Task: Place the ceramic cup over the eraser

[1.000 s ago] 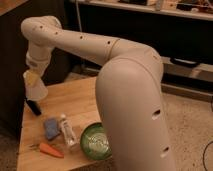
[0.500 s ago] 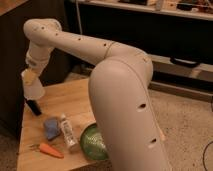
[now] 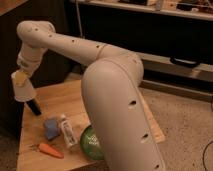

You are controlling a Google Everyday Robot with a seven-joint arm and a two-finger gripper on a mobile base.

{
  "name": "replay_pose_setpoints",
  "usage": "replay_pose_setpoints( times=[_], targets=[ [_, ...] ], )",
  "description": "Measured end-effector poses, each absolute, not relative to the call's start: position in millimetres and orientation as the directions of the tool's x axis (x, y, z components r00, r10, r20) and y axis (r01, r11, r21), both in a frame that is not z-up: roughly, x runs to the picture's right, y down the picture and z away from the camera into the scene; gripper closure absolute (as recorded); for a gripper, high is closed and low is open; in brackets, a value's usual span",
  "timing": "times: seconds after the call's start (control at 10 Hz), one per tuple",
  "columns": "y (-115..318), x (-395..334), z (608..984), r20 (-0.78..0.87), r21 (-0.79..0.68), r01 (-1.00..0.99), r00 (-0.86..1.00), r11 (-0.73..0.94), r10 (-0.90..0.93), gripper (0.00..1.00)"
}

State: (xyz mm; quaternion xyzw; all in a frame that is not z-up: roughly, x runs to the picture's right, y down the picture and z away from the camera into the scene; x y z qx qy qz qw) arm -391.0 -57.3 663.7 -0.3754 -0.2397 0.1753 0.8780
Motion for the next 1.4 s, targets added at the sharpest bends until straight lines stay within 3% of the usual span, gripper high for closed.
replay_pose_setpoints(
  times=[0.3,1.4],
  targets=[
    [-39.4,-426.8,659.9,0.309,-0.747,-0.086,0.833,0.66,0.459,0.87],
    [-52.4,-403.0,726.5,0.248,-0.759,-0.16,0.825,0.631,0.507,0.87]
  ],
)
